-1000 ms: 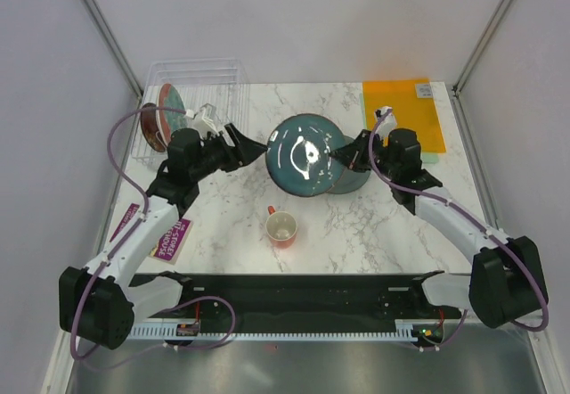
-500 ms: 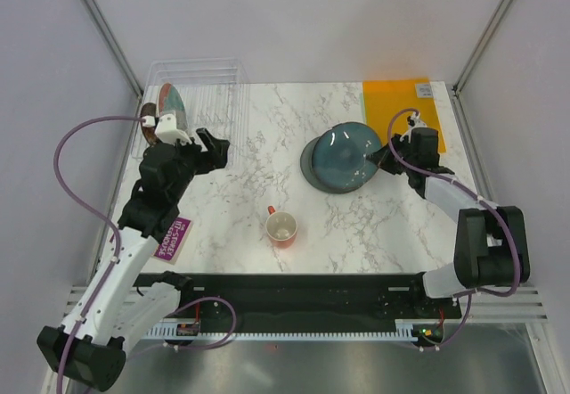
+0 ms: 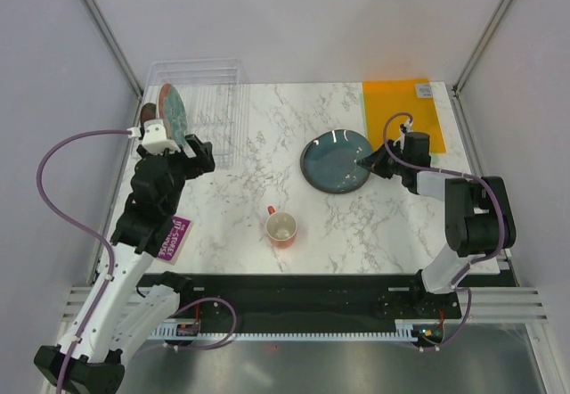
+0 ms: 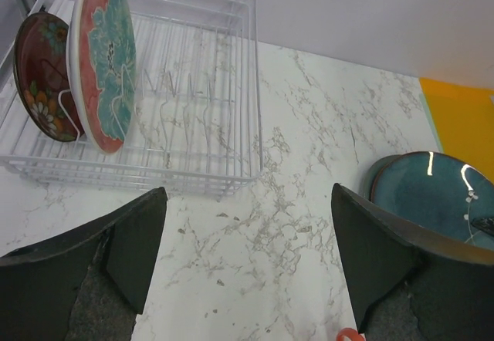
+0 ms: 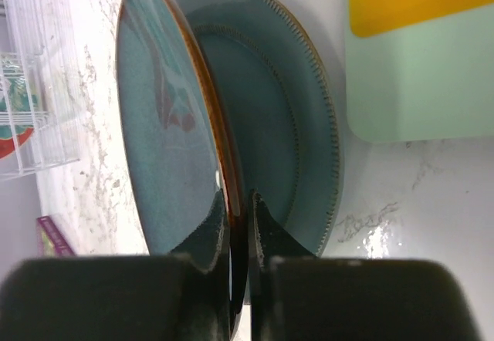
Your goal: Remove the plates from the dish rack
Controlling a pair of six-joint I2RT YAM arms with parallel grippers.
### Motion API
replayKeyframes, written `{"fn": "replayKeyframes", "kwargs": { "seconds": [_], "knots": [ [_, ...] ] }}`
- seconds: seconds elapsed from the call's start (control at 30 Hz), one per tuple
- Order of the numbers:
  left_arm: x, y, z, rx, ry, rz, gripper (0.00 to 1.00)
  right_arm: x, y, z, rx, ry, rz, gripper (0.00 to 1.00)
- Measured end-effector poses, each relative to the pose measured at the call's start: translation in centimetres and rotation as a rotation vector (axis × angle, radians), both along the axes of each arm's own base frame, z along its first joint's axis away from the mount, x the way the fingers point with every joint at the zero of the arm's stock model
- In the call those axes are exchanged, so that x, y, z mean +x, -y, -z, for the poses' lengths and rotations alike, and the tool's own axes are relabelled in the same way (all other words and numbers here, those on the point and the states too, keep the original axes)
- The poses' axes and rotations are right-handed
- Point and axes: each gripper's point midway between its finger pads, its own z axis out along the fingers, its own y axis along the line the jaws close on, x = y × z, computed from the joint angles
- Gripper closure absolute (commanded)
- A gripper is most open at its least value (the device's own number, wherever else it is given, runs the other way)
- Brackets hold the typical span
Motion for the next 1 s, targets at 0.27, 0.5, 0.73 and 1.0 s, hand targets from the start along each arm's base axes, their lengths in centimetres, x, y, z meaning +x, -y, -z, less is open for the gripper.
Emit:
{"fn": "replayKeyframes", "kwargs": {
  "seconds": [0.27, 0.5, 0.73, 1.0],
  "knots": [
    [0.5, 0.1, 1.4, 0.016, -0.048, -0.003, 0.07, -0.1, -0.5, -0.2, 0.046, -0.005, -0.022, 0.27],
    [0.5, 0.1, 1.5, 0.018, -0.051, -0.003, 0.07, -0.3, -0.6, 0.1, 0.009, -0.025, -0.053, 0.12],
    [0.8, 0.2, 2.1, 0.029, -0.071, -0.003, 0.04, 0.0, 0.0, -0.1, -0.181, -0.057, -0.099, 0.06],
    [3.0, -0.7, 5.1, 0.152, -0.189, -0.057, 0.0, -1.3, 1.0, 1.1, -0.387, -0.136, -0.135, 0.04]
  ]
}}
